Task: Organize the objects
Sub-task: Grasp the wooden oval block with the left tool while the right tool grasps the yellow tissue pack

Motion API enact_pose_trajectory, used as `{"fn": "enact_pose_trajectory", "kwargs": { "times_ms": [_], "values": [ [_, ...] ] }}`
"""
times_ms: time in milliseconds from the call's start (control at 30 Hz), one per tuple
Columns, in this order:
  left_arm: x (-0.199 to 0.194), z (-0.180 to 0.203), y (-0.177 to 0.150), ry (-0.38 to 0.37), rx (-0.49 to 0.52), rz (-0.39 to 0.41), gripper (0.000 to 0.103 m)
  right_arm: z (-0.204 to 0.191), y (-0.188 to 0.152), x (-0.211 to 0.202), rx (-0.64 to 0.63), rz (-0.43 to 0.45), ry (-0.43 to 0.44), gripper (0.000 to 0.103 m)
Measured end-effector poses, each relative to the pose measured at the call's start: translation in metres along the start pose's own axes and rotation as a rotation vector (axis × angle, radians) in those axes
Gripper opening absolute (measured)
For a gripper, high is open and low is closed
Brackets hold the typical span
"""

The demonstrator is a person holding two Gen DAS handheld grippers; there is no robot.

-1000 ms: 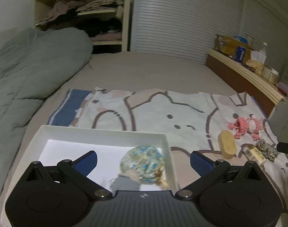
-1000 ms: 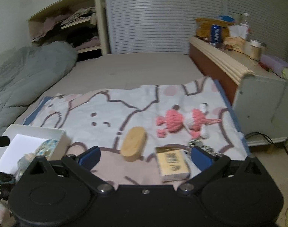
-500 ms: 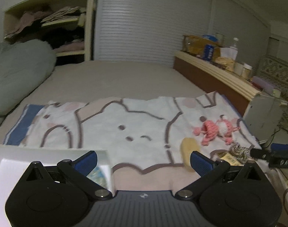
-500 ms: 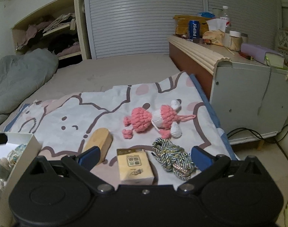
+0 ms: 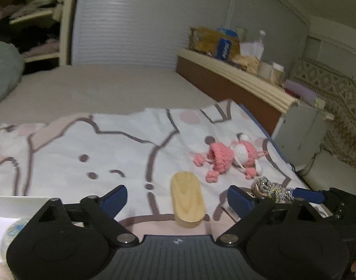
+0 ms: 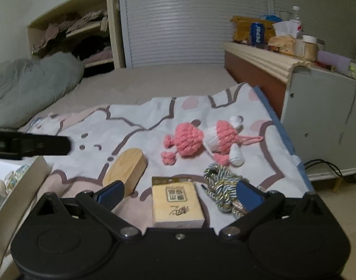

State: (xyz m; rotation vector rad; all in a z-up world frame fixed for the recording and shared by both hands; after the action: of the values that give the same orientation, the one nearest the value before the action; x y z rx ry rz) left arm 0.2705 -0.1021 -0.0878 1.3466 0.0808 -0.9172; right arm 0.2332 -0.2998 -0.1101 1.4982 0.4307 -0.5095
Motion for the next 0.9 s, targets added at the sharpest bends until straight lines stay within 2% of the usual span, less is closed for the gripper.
{"fn": "enact_pose_trajectory", "kwargs": {
  "times_ms": [33, 100, 167, 400, 500, 700, 800, 867, 900],
  "values": [
    [0.007, 0.001, -0.001, -0.006, -0.004, -0.014, 0.086, -0.001, -0.001, 0.003, 0.003, -0.010, 0.008, 0.094],
    [0.021, 0.001, -0.003, -0.017, -0.017, -0.038, 0.084, -0.001, -0.003, 0.010, 0.021, -0.037, 0.019, 0.089],
    [0.033, 0.000, -0.005, -0.023, -0.031, -0.060, 0.082, -0.002, -0.005, 0.016, 0.030, -0.052, 0.026, 0.087],
    [0.072, -0.001, -0.010, -0.040, -0.080, -0.134, 0.073, -0.003, -0.008, 0.027, 0.040, -0.081, 0.070, 0.070],
    [0.084, -0.001, -0.011, -0.037, -0.092, -0.161, 0.069, -0.005, -0.010, 0.030, 0.009, -0.082, 0.062, 0.070],
    [0.101, -0.001, -0.013, 0.009, -0.080, -0.206, 0.063, 0.000, -0.014, 0.038, 0.033, -0.116, 0.020, 0.069],
    [0.105, -0.005, -0.015, 0.029, -0.097, -0.217, 0.056, 0.002, -0.017, 0.040, 0.049, -0.131, 0.016, 0.069],
    [0.104, -0.007, -0.015, 0.045, -0.094, -0.215, 0.046, 0.003, -0.017, 0.041, 0.064, -0.137, 0.023, 0.069],
    [0.103, -0.008, -0.016, 0.050, -0.090, -0.215, 0.046, 0.003, -0.017, 0.042, 0.077, -0.140, 0.027, 0.067]
  ]
}}
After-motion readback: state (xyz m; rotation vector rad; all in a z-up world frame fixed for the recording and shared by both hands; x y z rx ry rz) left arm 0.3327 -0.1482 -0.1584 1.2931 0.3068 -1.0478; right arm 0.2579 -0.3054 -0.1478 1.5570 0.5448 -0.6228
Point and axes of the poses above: each gripper's, at about its wrist camera, not at the fingertips, and x roughly the way its jaws point, z to its right, y to its top, the point moved 4 cm from there along x, roughly the way its jaws point, and after that the axes turned 11 degrees about -y, right-handed, at the moved point
